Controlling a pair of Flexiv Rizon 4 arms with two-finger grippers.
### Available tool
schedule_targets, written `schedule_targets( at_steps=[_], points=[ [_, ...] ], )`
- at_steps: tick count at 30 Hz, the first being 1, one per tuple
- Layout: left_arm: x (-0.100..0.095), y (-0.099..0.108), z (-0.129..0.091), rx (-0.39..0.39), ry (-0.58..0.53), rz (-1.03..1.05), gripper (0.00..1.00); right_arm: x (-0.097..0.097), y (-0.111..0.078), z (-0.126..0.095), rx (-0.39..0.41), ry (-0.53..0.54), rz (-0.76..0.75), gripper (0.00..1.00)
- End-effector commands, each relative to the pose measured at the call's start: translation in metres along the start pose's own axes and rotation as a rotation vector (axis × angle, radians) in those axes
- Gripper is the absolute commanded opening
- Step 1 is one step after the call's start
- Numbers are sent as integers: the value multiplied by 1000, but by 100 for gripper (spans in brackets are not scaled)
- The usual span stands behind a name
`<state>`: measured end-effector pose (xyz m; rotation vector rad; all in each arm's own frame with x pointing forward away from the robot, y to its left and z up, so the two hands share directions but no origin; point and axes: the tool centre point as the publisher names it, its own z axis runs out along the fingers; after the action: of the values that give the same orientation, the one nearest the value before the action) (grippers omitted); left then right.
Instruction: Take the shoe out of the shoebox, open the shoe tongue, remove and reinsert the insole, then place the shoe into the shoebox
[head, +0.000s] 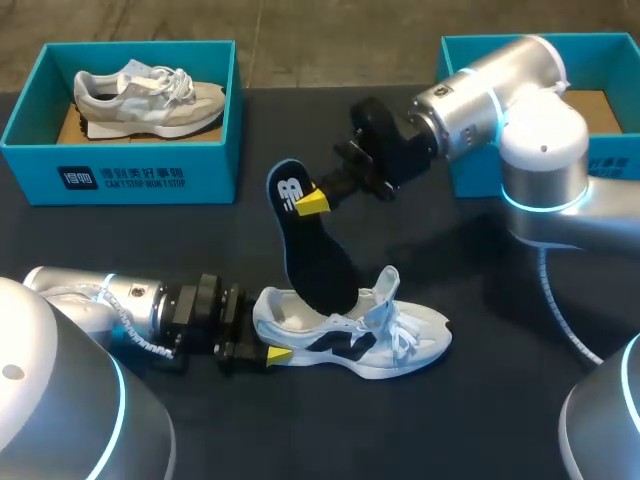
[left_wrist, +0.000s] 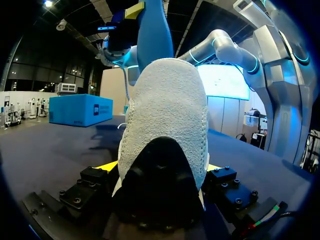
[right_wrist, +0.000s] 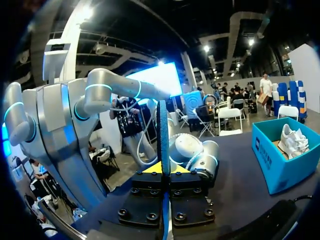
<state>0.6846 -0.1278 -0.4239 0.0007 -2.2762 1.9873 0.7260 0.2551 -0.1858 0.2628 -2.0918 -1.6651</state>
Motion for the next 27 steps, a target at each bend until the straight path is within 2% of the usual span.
schedule_targets(
  at_steps=[1, 3, 4, 7, 10, 14, 19, 24, 27],
  points=[
    [-1, 3, -1, 0, 0, 0, 0, 0, 0, 1, 2, -3, 0, 0],
    [-1, 3, -1, 0, 0, 0, 0, 0, 0, 1, 2, -3, 0, 0],
    [-1, 3, -1, 0, 0, 0, 0, -1, 0, 1, -41, -9, -5, 0],
    [-1, 3, -1, 0, 0, 0, 0, 7, 21, -10, -106, -53, -52, 0],
    [-1, 3, -1, 0, 0, 0, 0, 19, 45, -23, -135, -77, -80, 0],
    [-1, 3, -1, 0, 0, 0, 0, 31, 62, -42, -173, -106, -68, 0],
    [-1, 3, -1, 0, 0, 0, 0, 41, 73, -57, -153, -123, -11, 0],
    [-1, 3, -1, 0, 0, 0, 0, 52, 84, -69, -200, -99, 41, 0],
    [-1, 3, -1, 0, 0, 0, 0, 55, 86, -72, -203, -99, 54, 0]
  ],
)
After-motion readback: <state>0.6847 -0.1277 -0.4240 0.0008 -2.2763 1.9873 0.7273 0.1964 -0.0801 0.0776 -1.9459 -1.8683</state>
